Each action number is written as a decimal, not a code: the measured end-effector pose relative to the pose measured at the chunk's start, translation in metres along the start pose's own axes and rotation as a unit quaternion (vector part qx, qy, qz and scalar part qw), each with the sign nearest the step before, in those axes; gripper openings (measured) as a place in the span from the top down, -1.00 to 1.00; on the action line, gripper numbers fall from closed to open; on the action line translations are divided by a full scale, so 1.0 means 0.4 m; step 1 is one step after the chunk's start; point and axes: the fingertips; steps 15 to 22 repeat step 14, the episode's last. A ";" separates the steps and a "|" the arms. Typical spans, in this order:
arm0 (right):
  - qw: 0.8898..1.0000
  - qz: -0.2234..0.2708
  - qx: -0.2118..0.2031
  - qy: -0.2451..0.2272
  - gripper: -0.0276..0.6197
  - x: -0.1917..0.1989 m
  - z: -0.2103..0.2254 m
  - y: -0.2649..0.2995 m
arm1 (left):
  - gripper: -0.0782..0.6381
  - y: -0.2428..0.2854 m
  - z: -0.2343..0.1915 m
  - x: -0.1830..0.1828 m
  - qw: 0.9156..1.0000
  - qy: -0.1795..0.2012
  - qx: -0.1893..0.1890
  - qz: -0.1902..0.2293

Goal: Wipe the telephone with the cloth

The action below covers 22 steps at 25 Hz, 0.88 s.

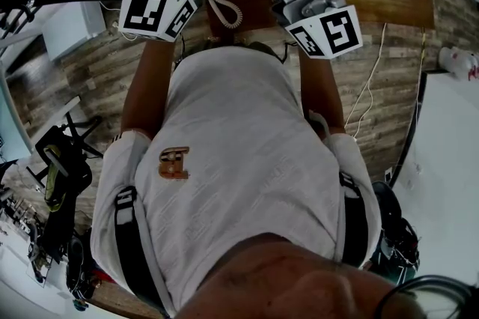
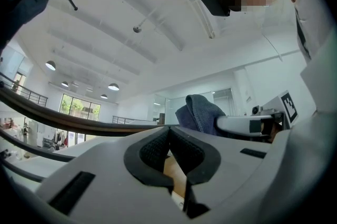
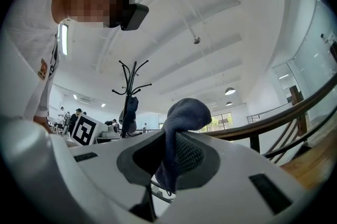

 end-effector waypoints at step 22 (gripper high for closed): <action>1.000 -0.003 0.005 -0.002 0.73 0.001 0.001 -0.017 | 0.73 -0.006 0.016 0.002 1.000 0.004 0.008 -0.001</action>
Point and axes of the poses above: the fingertips, and each gripper's own axes: y forward along the fingers, z to its right, x out of its underside, and after that the axes turned 13 degrees about -y, right-handed
